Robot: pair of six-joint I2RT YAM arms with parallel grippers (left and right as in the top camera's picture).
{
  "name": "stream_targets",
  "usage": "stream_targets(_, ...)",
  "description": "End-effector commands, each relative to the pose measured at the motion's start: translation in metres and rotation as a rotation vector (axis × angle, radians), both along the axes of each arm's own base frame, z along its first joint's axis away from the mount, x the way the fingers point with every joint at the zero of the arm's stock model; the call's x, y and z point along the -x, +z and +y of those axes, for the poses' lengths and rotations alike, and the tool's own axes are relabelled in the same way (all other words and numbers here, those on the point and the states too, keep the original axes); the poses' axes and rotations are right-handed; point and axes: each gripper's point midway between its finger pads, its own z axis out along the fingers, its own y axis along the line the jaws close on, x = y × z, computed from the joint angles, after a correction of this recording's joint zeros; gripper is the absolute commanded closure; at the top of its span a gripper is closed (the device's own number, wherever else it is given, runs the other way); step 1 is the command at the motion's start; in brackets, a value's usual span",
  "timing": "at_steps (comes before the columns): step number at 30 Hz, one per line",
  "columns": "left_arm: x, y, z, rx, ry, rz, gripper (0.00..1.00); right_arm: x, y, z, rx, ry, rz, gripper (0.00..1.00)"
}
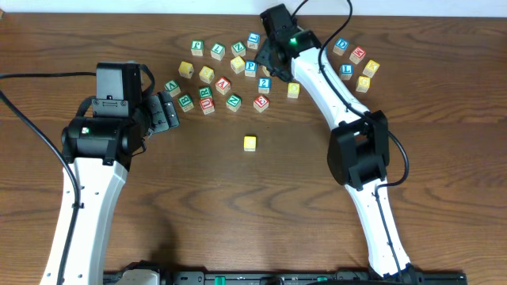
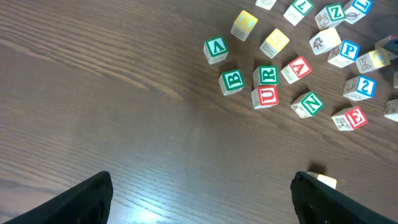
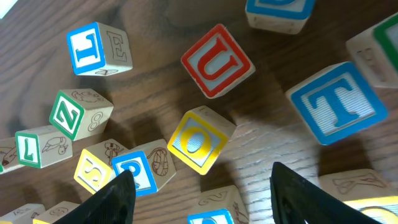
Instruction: Spell out CORL
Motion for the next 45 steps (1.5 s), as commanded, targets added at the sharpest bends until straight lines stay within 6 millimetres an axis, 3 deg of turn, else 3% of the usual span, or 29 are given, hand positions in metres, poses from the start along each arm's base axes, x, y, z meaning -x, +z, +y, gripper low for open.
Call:
stream_targets(1,-0.002,0.001,0.004,-0.019,-0.002,-0.001,0.1,0.002,-0.01,0.009,0.0,-0.001,0.0,0.36)
stream_targets(21,-0.002,0.001,0.004,-0.02,-0.002,-0.001,0.1,-0.014,-0.04,0.012,-0.017,-0.032,-0.091,0.35)
stream_targets(28,-0.002,0.001,0.004,-0.02,-0.002,-0.002,0.1,-0.02,-0.047,0.001,-0.003,-0.053,-0.112,0.45)
stream_targets(35,-0.002,0.001,0.004,-0.019,-0.002,-0.003,0.1,-0.014,-0.052,-0.003,0.112,0.123,-0.105,0.6)
stream_targets(45,-0.002,0.001,0.004,-0.019,-0.002,-0.002,0.1,0.008,-0.055,-0.005,0.211,0.36,-0.039,0.63)
